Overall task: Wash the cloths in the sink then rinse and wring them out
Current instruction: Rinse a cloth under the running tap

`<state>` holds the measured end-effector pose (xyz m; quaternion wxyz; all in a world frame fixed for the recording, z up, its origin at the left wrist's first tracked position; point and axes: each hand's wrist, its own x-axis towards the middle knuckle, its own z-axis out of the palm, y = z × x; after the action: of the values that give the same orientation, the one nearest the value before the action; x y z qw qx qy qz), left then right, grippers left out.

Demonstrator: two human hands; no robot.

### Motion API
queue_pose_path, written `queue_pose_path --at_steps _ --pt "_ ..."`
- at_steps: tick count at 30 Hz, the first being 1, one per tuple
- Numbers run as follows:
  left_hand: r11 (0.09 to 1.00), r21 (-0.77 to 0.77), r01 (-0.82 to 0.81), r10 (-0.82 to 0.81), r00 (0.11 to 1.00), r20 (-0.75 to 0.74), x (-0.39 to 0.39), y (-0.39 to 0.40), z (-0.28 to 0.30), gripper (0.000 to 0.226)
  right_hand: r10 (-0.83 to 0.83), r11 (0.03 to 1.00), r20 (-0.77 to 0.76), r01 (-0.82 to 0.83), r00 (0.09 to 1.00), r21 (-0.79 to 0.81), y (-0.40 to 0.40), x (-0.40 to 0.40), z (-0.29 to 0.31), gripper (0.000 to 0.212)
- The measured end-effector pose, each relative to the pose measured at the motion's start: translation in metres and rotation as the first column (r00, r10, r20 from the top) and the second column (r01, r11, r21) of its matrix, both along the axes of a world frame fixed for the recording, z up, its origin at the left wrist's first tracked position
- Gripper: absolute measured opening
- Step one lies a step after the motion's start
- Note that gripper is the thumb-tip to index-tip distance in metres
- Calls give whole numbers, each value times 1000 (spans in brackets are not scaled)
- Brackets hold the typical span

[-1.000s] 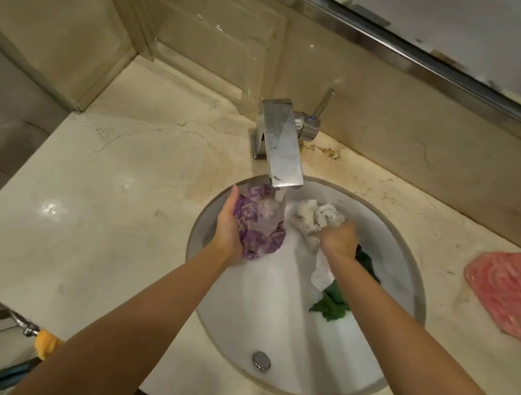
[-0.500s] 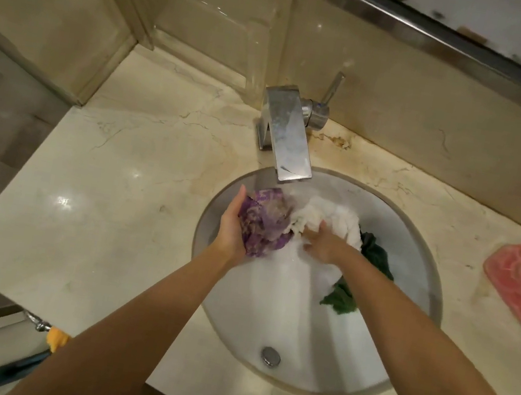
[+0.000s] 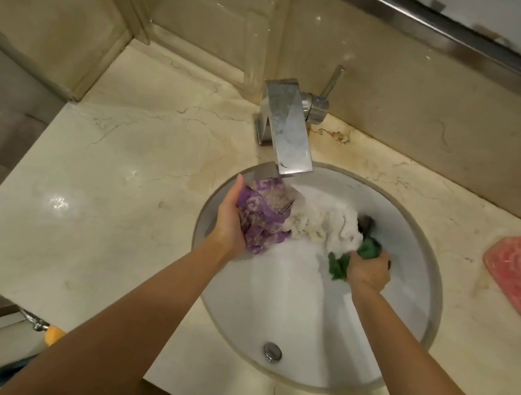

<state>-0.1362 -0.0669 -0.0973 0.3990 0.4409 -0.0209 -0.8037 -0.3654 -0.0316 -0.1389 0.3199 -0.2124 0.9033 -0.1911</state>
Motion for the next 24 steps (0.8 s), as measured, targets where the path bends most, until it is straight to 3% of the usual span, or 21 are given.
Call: queue_pose_path --at_steps 3,6,10,11,14,16,18,22,24 --pt "1000 18 7 -7 1000 -7 -1 -1 1 93 175 965 -157 -202 972 -170 -5 26 15 57" --pt "1000 15 4 -3 1000 -31 -2 -4 5 89 480 862 -172 -499 860 -88 -5 46 14 83" --pt "1000 26 -10 12 998 -57 -1 -6 2 89 669 696 -198 -698 716 -168 1 52 9 89" --pt "999 33 -15 16 998 -57 -1 -6 -1 89 721 641 -242 -758 649 -120 0 53 7 85" --pt "999 27 -33 35 997 -62 -6 -9 -3 88 818 535 -376 -815 435 223 -21 57 4 69" --pt "1000 21 -23 25 998 -66 -8 -12 2 86 849 527 -276 -771 452 358 -42 64 5 61" --pt "999 18 -42 42 999 -30 -9 -16 4 67 870 485 -131 -772 476 412 -58 68 -1 61" --pt "999 -47 -10 14 996 85 -17 -19 -8 68 938 285 5 -776 347 562 -71 63 -17 80" --pt "997 -9 -72 72 995 63 -22 -20 -10 66 951 221 48 -775 307 592 -74 61 -25 88"
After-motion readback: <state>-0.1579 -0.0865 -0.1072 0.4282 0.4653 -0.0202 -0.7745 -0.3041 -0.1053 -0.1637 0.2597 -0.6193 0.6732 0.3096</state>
